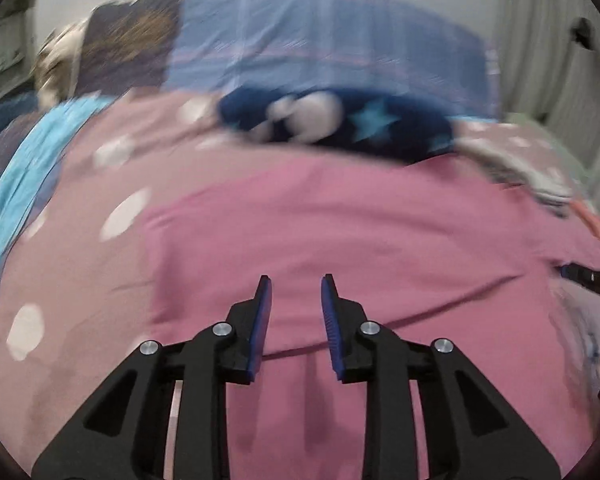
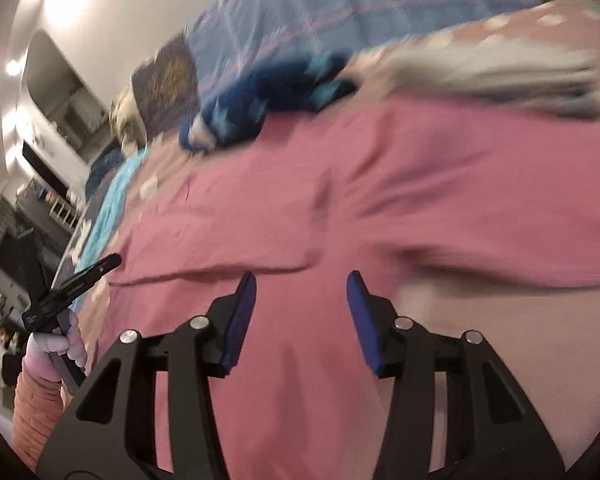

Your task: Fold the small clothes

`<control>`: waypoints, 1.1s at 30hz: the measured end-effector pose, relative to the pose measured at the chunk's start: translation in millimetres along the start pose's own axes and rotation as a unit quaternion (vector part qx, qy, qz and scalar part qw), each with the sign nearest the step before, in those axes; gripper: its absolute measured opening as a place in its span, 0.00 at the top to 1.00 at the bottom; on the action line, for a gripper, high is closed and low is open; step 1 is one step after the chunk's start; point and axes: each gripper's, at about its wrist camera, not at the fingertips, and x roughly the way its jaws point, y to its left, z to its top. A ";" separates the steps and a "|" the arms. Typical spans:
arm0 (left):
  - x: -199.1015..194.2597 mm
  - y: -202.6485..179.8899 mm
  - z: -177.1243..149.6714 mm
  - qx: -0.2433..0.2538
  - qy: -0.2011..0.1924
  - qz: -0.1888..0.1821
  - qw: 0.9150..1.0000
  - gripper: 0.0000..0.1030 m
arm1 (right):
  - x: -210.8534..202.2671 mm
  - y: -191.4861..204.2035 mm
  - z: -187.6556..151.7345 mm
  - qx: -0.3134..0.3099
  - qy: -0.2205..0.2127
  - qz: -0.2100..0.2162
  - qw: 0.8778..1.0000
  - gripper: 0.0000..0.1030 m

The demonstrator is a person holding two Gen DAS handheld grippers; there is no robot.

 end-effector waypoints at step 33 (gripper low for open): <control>64.4 -52.5 -24.0 -0.052 0.043 -0.127 0.990 0.61 | -58.7 -3.9 81.0 0.103 -0.158 0.084 0.978 0.95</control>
